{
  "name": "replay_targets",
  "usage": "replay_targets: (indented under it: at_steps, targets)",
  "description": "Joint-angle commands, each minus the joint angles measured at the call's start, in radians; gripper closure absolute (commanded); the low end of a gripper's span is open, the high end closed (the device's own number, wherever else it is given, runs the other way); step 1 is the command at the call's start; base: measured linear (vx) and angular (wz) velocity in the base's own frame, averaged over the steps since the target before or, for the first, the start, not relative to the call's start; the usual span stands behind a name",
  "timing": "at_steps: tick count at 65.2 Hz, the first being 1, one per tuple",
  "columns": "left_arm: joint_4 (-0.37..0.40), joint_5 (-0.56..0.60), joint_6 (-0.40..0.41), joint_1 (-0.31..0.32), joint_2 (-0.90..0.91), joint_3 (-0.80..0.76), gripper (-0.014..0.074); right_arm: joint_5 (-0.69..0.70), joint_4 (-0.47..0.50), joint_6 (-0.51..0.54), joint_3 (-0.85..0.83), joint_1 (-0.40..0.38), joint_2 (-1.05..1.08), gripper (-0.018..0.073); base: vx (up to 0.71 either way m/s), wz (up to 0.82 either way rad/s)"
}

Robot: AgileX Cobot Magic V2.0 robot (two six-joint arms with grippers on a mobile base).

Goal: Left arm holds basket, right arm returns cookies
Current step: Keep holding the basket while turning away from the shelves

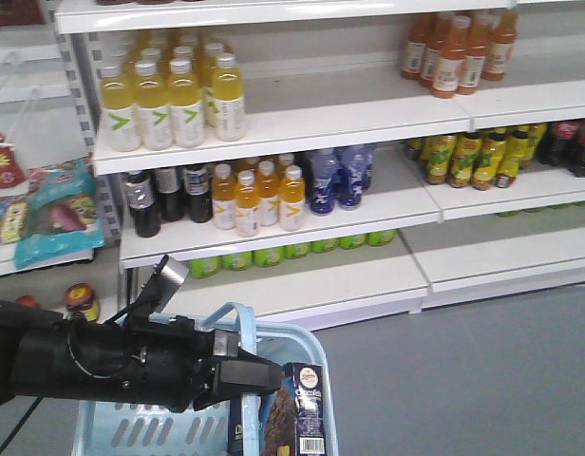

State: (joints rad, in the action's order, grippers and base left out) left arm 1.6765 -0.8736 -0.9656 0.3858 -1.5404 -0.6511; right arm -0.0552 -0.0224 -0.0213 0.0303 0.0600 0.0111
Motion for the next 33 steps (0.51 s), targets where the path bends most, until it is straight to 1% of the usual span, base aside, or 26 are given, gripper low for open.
replay_targets:
  at_steps: [1,16,33]
  targets:
    - [0.096,-0.073,-0.012,0.004,0.046,-0.024,0.0603,0.075,-0.009,0.001,0.0,0.001,0.011,0.0567,0.15,-0.65]
    - [0.096,-0.073,-0.012,0.004,0.046,-0.024,0.0603,0.075,-0.009,0.001,0.0,0.001,0.011,0.0567,0.15,-0.66]
    - [0.096,-0.073,-0.012,0.004,0.046,-0.024,0.0603,0.075,-0.009,0.001,0.0,0.001,0.011,0.0567,0.15,-0.57]
